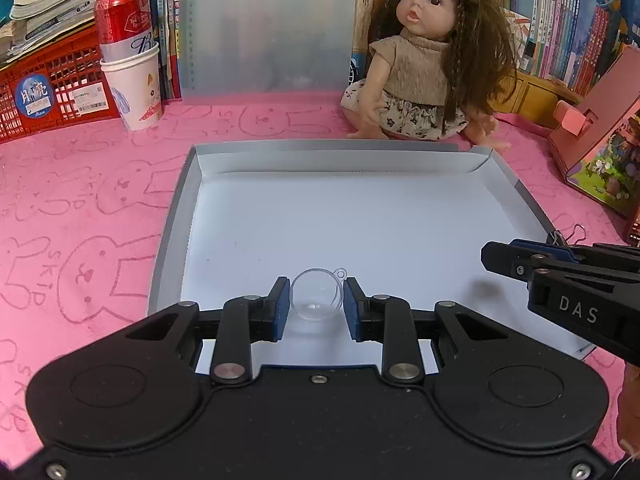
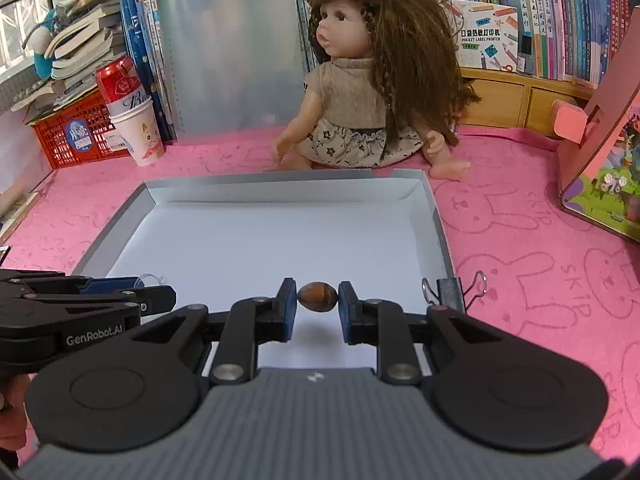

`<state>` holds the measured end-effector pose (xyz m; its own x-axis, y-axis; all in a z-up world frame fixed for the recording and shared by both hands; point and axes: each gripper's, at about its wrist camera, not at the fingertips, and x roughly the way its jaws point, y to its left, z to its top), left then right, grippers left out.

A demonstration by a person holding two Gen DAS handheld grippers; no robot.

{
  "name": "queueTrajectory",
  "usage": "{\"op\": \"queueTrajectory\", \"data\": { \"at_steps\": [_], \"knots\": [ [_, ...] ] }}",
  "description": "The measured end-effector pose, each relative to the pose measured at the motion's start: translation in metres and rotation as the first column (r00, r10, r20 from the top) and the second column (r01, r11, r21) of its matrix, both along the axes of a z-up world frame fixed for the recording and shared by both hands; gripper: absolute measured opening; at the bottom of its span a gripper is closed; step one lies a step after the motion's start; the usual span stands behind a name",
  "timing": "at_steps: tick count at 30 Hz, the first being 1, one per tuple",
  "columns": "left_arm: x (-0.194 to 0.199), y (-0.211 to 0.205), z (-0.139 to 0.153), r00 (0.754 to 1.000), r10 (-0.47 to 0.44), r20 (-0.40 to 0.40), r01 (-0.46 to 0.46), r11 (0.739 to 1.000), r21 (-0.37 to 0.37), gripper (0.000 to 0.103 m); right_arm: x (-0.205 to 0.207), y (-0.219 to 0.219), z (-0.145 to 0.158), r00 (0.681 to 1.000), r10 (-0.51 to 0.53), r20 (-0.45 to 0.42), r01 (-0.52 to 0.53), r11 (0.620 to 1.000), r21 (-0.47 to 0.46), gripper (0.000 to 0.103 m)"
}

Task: Organize rigid objects
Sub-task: 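Carry the acorn with the right tool while the left tool carries the ball over the white tray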

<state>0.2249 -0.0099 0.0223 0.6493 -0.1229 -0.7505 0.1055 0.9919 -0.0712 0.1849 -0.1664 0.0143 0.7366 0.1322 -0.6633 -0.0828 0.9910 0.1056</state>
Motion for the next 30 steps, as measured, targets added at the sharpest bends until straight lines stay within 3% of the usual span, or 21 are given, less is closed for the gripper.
{"op": "queueTrajectory", "data": {
  "at_steps": [21, 30],
  "knots": [
    [0.003, -0.003, -0.007, 1.0, -0.005, -0.002, 0.005, 1.0, 0.018, 0.027, 0.006, 0.003, -0.01, 1.0, 0.004, -0.028, -0.004, 1.0, -0.025, 0.028],
    [0.003, -0.003, -0.007, 1.0, -0.003, -0.006, 0.003, 1.0, 0.016, 0.028, 0.008, 0.003, -0.012, 0.999, -0.001, -0.041, 0.001, 1.0, -0.015, 0.033]
  ]
}}
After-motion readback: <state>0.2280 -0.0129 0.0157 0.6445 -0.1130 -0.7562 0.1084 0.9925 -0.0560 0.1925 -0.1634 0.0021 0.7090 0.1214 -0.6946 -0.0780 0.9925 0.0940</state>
